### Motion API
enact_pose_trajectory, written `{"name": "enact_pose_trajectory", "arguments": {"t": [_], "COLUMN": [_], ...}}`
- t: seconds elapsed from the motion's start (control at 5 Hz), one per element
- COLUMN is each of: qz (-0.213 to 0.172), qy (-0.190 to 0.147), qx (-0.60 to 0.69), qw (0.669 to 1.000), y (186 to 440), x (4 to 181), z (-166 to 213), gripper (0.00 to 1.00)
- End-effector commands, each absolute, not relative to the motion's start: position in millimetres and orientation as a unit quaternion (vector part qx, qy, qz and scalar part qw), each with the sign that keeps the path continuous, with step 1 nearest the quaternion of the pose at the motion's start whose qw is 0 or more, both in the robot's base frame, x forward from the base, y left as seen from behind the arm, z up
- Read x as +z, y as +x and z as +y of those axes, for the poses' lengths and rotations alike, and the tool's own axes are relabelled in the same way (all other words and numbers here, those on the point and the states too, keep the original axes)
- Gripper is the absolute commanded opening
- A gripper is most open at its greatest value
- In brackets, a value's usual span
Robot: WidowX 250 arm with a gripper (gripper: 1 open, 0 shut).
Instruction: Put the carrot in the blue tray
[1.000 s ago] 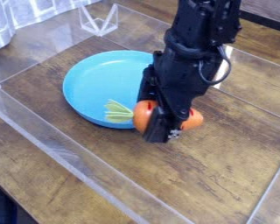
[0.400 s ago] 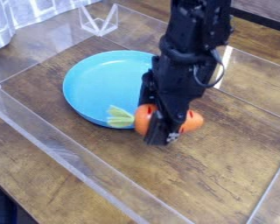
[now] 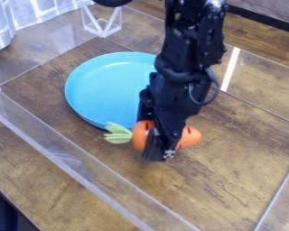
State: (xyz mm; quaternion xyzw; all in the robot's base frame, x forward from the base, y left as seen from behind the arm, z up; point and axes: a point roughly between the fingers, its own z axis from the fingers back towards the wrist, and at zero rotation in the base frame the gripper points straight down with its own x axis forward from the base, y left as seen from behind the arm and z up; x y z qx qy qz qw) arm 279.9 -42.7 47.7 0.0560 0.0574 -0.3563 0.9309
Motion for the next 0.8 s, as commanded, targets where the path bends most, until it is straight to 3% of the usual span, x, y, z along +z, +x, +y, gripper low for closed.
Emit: {"name": "enact_pose_trajectory", "arguments": {"t": [0.0, 0.6], "qz": [0.035, 0.019], "qy": [0.054, 0.066], "qx": [-0.355, -0.366], "qw": [0.933, 0.928], "y": [283, 289], "x": [53.7, 69.5], "z": [-42, -43], "gripper": [0.0, 0.0]}}
